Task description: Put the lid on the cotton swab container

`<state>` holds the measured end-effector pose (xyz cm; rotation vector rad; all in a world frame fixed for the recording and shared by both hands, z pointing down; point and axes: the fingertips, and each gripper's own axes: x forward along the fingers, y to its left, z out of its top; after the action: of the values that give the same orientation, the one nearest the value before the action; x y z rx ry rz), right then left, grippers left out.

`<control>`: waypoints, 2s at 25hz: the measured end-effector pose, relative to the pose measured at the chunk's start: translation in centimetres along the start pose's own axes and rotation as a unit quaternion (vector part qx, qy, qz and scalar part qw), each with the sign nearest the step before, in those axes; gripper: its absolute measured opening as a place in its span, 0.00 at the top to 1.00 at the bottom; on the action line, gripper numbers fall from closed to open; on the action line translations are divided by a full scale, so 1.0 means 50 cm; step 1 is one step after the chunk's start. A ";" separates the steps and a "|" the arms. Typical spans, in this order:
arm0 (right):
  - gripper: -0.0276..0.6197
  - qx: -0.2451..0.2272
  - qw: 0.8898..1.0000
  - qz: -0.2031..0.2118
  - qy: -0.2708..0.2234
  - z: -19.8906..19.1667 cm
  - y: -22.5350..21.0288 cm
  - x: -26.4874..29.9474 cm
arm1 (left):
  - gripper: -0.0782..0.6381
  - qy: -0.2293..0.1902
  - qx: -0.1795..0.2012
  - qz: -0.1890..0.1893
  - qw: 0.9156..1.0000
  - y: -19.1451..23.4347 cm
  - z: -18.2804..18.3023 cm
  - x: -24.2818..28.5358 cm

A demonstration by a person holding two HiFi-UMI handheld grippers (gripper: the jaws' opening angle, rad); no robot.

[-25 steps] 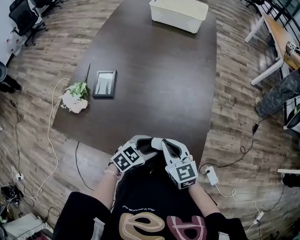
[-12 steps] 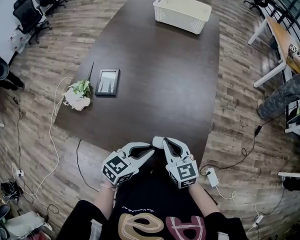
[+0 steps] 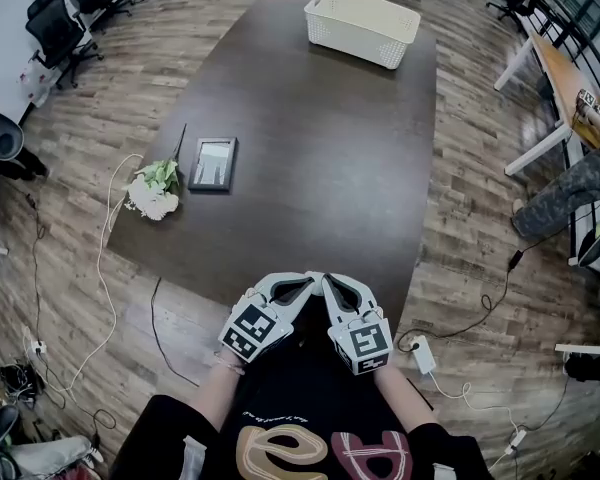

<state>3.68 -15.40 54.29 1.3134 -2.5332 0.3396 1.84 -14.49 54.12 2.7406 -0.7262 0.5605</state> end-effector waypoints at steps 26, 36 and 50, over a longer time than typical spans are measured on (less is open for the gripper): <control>0.95 0.002 0.999 0.004 0.032 -0.002 -0.003 0.006 | 0.89 -0.057 -0.028 0.055 0.997 0.009 0.006 0.005; 0.95 0.003 0.997 0.055 0.060 -0.006 0.033 -0.008 | 0.89 -0.051 -0.020 0.061 0.997 0.004 0.008 0.009; 0.95 0.012 0.997 0.047 0.057 -0.009 0.034 -0.008 | 0.89 -0.055 -0.040 0.060 0.996 0.005 0.005 0.006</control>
<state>2.58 -13.99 54.43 1.1505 -2.5074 0.4532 2.03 -14.94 54.06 2.6828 -0.9250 0.3978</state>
